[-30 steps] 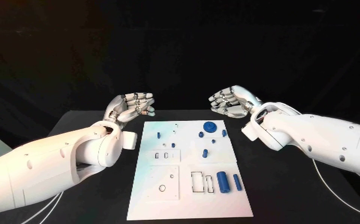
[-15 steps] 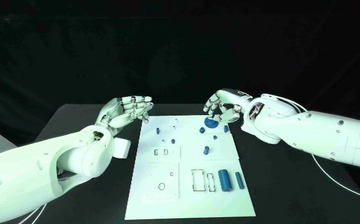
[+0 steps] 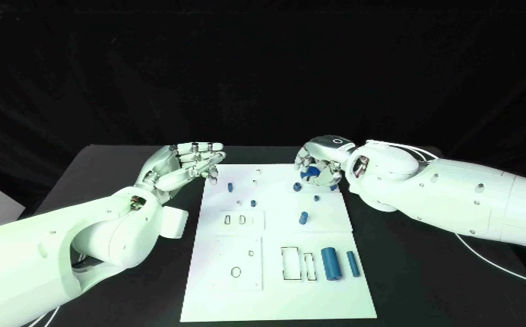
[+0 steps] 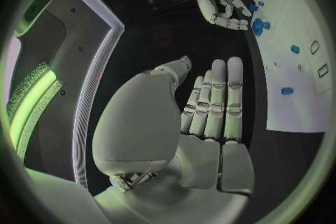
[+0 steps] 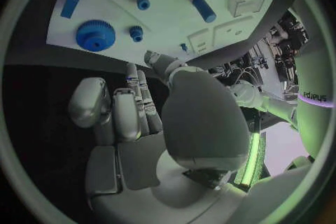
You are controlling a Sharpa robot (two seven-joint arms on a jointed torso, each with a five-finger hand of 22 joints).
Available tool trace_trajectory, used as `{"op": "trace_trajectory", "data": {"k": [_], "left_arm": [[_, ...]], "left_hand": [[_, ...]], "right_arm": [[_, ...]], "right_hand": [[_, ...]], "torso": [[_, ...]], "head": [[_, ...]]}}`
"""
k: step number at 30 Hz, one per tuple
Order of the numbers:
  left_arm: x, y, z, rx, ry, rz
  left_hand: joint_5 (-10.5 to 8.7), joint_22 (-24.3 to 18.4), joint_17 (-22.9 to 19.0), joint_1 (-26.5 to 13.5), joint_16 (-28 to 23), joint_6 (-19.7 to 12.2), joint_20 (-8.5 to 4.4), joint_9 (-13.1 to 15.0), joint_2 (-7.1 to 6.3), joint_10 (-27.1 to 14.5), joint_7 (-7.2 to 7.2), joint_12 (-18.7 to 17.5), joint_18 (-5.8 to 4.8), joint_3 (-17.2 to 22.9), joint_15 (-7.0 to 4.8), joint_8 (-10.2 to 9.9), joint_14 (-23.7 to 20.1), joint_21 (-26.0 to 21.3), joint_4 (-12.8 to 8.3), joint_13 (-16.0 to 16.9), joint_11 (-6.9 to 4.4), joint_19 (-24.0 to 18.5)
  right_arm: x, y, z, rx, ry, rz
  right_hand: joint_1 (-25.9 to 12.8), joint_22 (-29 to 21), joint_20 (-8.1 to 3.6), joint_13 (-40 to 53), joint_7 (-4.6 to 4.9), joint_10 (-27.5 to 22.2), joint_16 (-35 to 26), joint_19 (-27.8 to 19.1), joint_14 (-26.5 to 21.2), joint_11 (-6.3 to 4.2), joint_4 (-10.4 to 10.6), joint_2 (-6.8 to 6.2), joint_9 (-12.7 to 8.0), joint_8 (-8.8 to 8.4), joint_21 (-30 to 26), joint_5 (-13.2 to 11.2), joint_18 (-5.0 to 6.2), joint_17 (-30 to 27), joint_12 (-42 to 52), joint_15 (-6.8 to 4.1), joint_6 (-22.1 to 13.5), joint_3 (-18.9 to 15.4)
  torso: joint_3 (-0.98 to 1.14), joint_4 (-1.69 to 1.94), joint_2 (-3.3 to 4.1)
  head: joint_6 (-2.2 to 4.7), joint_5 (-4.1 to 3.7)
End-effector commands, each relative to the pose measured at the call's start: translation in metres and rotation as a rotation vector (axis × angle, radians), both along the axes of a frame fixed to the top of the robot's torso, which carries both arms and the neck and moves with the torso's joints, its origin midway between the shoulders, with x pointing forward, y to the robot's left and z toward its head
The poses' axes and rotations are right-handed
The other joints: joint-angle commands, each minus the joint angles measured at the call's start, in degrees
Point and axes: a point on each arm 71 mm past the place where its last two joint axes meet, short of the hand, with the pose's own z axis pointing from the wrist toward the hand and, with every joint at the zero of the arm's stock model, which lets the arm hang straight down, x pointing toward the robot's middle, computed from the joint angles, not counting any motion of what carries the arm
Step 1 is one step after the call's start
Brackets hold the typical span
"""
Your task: Assemble the parts on the task board
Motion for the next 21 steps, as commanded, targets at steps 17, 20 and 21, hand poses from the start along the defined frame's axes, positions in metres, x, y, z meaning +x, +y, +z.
{"op": "trace_trajectory", "data": {"k": [17, 20, 21], "left_arm": [[0.001, 0.004, 0.005, -0.016, -0.005, -0.021], [0.001, 0.004, 0.005, -0.016, -0.005, -0.019], [0.002, 0.004, 0.005, -0.016, -0.005, -0.018]], "left_hand": [[0.08, 0.3, 0.4, -1.1, 1.1, -1.3, 0.27, 0.0, 0.17, -1.6, 0.65, -0.3, 0.80, 0.2, 0.39, -0.5, -1.2, 0.8, 0.2, -0.1, 0.40, -0.9], [0.07, 0.3, 0.4, -1.1, 1.2, -1.4, 0.31, 0.0, 0.19, -1.8, 0.70, -0.3, 0.80, 0.2, 0.43, -0.5, -1.3, 0.8, 0.2, -0.1, 0.45, -1.0], [0.07, 0.3, 0.4, -1.1, 1.2, -1.4, 0.31, 0.0, 0.19, -1.8, 0.70, -0.3, 0.80, 0.2, 0.43, -0.5, -1.3, 0.8, 0.2, -0.1, 0.45, -1.0]], "right_arm": [[0.004, 0.010, -0.014, -0.108, 0.011, -0.011], [0.004, 0.012, -0.017, -0.109, 0.017, -0.004], [0.003, 0.012, -0.017, -0.109, 0.018, -0.002]], "right_hand": [[0.7, 1.7, 0.18, 0.0, -0.01, -1.3, 1.8, 0.4, 2.8, 0.15, 0.8, -0.04, 0.6, -0.08, 1.3, -0.2, -1.04, 1.5, -0.2, 0.42, -0.6, 0.2], [0.8, 1.7, 0.20, 0.1, 0.01, -1.3, 1.8, 0.4, 2.7, 0.15, 0.8, 0.04, 0.7, -0.03, 1.4, -0.1, -1.04, 1.6, -0.1, 0.42, -0.5, 0.3], [0.8, 1.7, 0.20, 0.1, 0.01, -1.3, 1.8, 0.4, 2.7, 0.15, 0.8, 0.04, 0.7, -0.03, 1.4, -0.1, -1.04, 1.6, -0.1, 0.42, -0.5, 0.3]], "torso": [[-0.09, 0.35, 1.15], [-0.06, 0.37, 1.25], [-0.07, 0.40, 1.28]], "head": [[-0.49, -0.41], [-0.63, -0.27], [-0.63, -0.28]]}}
